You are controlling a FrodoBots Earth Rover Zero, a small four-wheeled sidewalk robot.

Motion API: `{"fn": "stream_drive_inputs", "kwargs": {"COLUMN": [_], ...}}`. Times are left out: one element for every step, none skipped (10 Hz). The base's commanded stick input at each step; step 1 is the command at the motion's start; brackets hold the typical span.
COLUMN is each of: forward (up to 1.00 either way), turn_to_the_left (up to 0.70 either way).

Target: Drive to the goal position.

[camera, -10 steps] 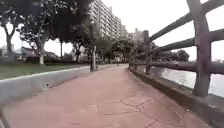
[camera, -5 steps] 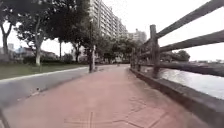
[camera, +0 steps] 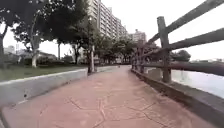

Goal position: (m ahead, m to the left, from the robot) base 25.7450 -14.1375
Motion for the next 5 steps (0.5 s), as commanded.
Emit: {"fn": "stream_drive_inputs", "kwargs": {"forward": [1.0,1.0,1.0,1.0,1.0], "turn_to_the_left": [0.0,0.0,0.0,0.0,0.0]}}
